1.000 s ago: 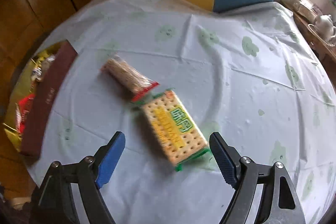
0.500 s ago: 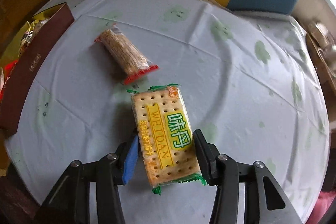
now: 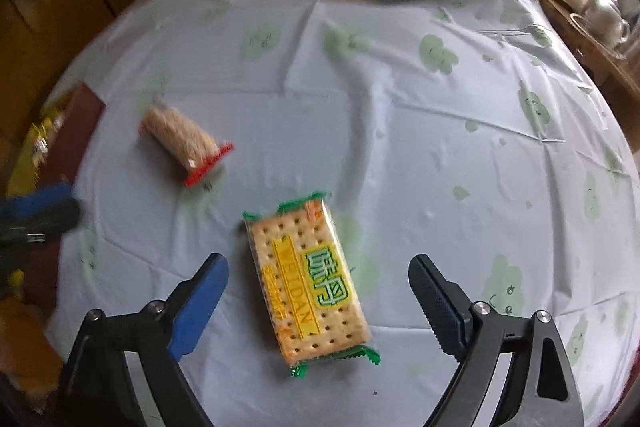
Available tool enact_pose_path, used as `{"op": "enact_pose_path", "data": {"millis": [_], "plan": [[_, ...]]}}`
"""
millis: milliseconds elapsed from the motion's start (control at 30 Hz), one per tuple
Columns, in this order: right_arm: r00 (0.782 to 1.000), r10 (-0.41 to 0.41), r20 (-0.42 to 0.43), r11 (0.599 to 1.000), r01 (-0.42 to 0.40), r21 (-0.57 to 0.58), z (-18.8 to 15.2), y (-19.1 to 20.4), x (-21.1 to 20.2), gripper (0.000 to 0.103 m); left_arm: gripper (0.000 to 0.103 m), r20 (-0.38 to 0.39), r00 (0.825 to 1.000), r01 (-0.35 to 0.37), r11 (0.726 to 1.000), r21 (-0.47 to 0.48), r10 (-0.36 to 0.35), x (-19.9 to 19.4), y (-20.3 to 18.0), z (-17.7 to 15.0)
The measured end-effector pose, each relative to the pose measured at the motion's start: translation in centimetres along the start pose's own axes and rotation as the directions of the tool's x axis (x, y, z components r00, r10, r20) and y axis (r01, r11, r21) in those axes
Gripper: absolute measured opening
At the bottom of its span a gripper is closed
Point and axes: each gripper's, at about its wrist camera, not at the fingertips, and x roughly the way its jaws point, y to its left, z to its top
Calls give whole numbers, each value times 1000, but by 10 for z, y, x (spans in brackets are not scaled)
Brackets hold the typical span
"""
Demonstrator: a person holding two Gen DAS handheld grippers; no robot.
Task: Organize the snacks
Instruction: 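Grasp the granola bar with the left gripper while the right grips the cracker pack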
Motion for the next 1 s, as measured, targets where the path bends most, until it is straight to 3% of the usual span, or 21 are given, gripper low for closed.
{"op": "enact_pose_path", "data": {"millis": [167,233,333,467,600,733,767,800,1000], "plan": [[994,67,85,989,-78,125,13,-25,-19,94,56,-5,1000,-8,995,-101,8,14,3,16],[992,68,108,982,-86,168,14,-28,-26,96,65,-7,1000,2,989,-147,-4,19,5,23],[990,56,129,968,-85,234,14,-36,-29,96,66,-16,1000,7,979,-204,-10,27,6,32],[988,61,144,951,-101,291,17,-52,-30,96,66,-44,999,-31,969,-246,21,42,6,45],[989,49,142,953,-89,290,16,-49,-33,96,66,-68,994,-99,968,-229,86,59,-1,59],[989,44,138,956,-82,282,16,-48,-32,96,62,-69,983,-179,977,-112,172,69,-18,68],[989,45,138,956,-83,280,16,-48,-31,96,43,-62,981,-190,980,-58,186,69,-24,67],[990,43,138,957,-80,278,16,-48,-31,96,35,-54,983,-177,984,-1,176,69,-29,64],[991,26,134,963,-61,261,16,-47,-30,96,31,-4,990,-139,968,210,143,56,-43,28]]}}
